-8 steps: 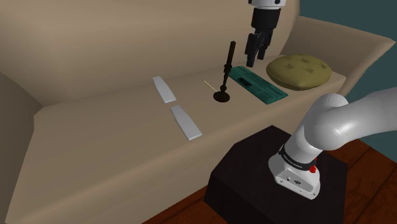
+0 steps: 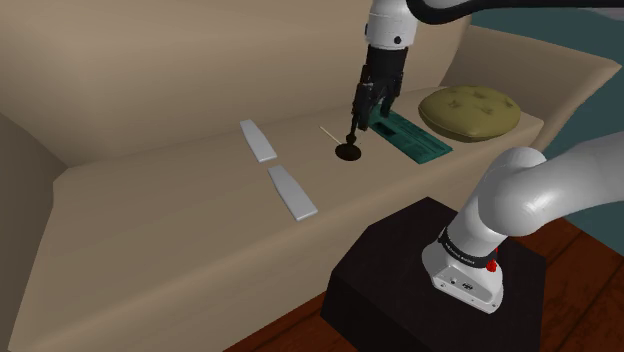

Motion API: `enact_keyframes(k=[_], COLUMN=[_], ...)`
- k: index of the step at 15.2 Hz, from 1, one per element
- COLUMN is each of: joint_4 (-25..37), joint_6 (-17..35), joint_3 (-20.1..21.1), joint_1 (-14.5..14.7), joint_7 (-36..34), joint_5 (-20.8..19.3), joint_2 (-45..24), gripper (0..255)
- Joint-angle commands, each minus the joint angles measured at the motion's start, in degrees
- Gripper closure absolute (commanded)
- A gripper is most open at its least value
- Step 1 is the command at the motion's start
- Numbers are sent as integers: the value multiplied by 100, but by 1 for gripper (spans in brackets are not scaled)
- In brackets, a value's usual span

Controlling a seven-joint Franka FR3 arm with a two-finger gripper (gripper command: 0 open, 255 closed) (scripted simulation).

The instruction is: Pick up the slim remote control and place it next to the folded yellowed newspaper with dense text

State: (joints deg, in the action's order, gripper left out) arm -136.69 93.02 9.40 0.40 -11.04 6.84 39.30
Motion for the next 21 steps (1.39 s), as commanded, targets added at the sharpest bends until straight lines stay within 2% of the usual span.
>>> enact_keyframes(k=[1, 6, 11, 15, 19, 21], joint_4=[-98, -229, -125, 124, 520, 486], joint_6=[390, 1353, 2287, 2961, 3509, 3588], joint_3=[232, 775, 1303, 1685, 1964, 1952], joint_1=[8, -20, -117, -234, -322, -308], joint_7=[-325, -1076, -1896, -2656, -3548, -3573], joint_5=[113, 259, 179, -134, -726, -759], joint_2=[-211, -887, -1794, -2661, -3631, -3682], gripper=[0, 0, 0, 0, 0, 0])
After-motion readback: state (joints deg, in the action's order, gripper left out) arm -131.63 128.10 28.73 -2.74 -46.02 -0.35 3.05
